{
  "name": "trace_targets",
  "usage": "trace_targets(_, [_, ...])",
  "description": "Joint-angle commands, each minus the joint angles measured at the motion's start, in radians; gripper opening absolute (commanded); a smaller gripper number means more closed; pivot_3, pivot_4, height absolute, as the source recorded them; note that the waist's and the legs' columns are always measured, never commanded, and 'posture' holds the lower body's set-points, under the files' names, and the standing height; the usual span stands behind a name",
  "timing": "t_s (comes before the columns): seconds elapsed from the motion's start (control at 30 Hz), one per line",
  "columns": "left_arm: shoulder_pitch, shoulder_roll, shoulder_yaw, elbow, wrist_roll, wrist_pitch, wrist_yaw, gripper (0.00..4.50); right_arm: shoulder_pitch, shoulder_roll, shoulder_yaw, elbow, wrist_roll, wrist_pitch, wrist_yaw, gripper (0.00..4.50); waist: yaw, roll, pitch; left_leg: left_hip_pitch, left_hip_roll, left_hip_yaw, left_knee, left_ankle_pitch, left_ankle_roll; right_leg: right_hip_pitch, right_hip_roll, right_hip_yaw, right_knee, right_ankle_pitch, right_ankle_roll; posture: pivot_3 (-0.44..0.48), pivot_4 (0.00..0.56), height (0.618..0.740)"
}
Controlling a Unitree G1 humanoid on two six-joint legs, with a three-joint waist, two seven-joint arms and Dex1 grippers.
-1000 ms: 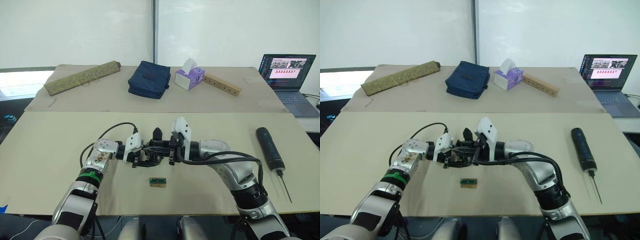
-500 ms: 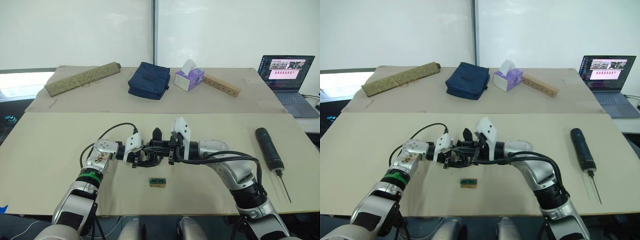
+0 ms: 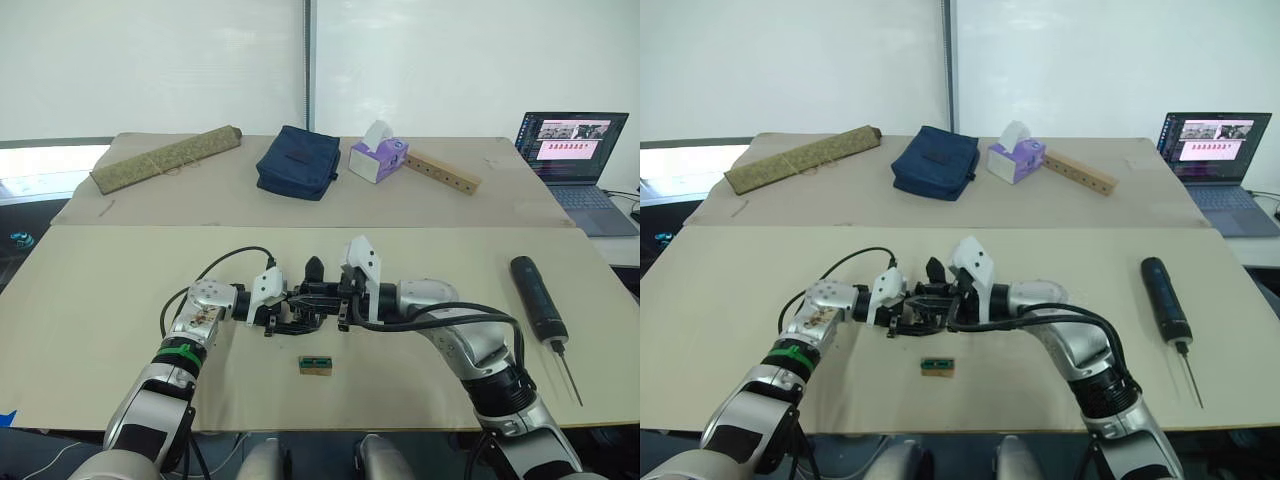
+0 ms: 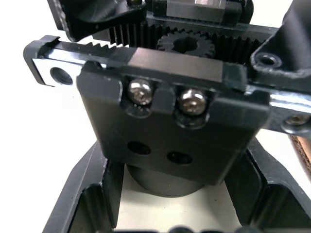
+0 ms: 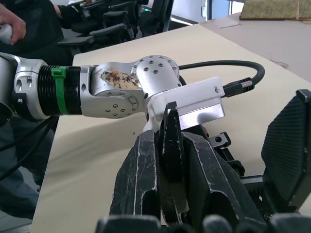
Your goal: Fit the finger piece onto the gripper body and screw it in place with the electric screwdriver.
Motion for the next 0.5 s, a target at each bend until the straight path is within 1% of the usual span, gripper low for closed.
trace_targets(0.03, [0.023,0.011,-0.018,0.007,0.025,0.008,-0.005,2.32,-0.008,-0.018,0.027,0.018,-0.041,-0.011,0.010,0.31,0.000,0.000,0.000,0.000,0.000,0.000,0.000,0.000,0.000,0.000,0.000,0.000,0.000,0.000,0.000,0.000,0.150,0.740])
trace_targets(0.13, [0.024,0.010,-0.020,0.009,0.027,0.006,-0.001,2.32,-0.014,0.003,0.000,0.013,-0.020,-0.042,0.010,0.31,0.000,0.000,0.000,0.000,0.000,0.000,0.000,0.000,0.000,0.000,0.000,0.000,0.000,0.000,0.000,0.000,0.150,0.740])
trace_targets(0.2, [0.023,0.009,-0.021,0.011,0.029,0.004,0.001,2.32,-0.014,0.017,-0.019,0.010,-0.008,-0.076,0.018,1.39,-0.001,0.000,0.000,0.000,0.000,0.000,0.000,0.000,0.000,0.000,0.000,0.000,0.000,0.000,0.000,0.000,0.150,0.740])
trace_targets(0.27, [0.023,0.009,-0.021,0.014,0.031,0.002,0.004,2.32,-0.012,0.020,-0.034,-0.005,0.010,-0.094,0.039,2.08,0.000,0.000,0.000,-0.001,0.000,0.000,0.000,0.000,0.000,-0.001,0.000,0.000,0.000,0.000,0.000,0.000,0.150,0.740])
trace_targets(0.33, [0.022,0.008,-0.021,0.020,0.034,0.001,0.010,2.32,-0.008,0.012,-0.051,-0.040,0.041,-0.081,0.056,2.70,0.001,0.000,0.000,-0.001,0.000,0.000,0.000,0.000,0.000,-0.001,0.000,0.000,0.000,0.000,0.000,0.000,0.150,0.740])
trace_targets(0.4, [0.021,0.008,-0.021,0.023,0.035,0.004,0.014,2.32,-0.002,0.001,-0.065,-0.071,0.066,-0.065,0.065,3.43,0.001,0.000,0.000,-0.001,0.000,0.000,0.000,0.000,0.000,-0.001,0.000,0.000,0.000,0.000,0.000,0.000,0.150,0.740])
trace_targets(0.47, [0.020,0.007,-0.017,0.024,0.026,0.032,0.011,2.32,0.002,-0.005,-0.085,-0.102,0.083,-0.065,0.065,4.10,0.001,0.000,0.000,-0.001,0.000,0.000,0.000,0.000,0.000,-0.001,0.000,0.000,0.000,0.000,0.000,0.000,0.150,0.740])
trace_targets(0.5, [0.020,0.005,-0.012,0.023,0.021,0.044,0.018,2.82,0.005,-0.013,-0.095,-0.122,0.094,-0.059,0.065,4.49,0.001,0.000,0.000,-0.001,0.000,0.000,0.000,0.000,0.000,-0.001,0.000,0.000,0.000,0.000,0.000,0.000,0.150,0.740])
